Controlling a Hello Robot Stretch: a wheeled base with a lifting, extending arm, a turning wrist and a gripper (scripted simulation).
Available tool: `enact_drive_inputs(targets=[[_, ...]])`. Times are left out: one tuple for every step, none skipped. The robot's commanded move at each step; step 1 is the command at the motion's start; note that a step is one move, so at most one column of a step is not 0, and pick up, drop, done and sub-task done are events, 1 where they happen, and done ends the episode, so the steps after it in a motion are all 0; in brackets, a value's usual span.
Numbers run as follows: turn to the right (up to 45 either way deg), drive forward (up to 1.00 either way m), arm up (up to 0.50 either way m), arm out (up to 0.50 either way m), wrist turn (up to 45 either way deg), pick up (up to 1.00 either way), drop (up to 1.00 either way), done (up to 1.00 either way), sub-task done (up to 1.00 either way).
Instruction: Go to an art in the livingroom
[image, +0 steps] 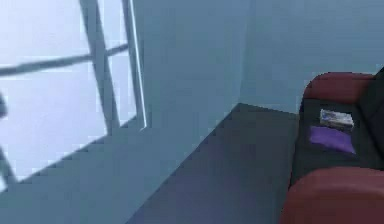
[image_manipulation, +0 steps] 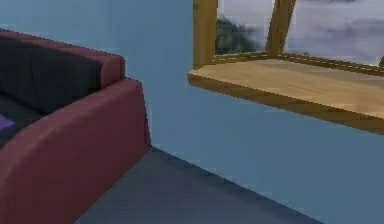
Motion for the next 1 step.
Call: enact_drive_inputs(targets=[[-45.0, 0.0, 0.0, 0.0, 0.0, 0.0, 0.0, 0.0, 0.0]])
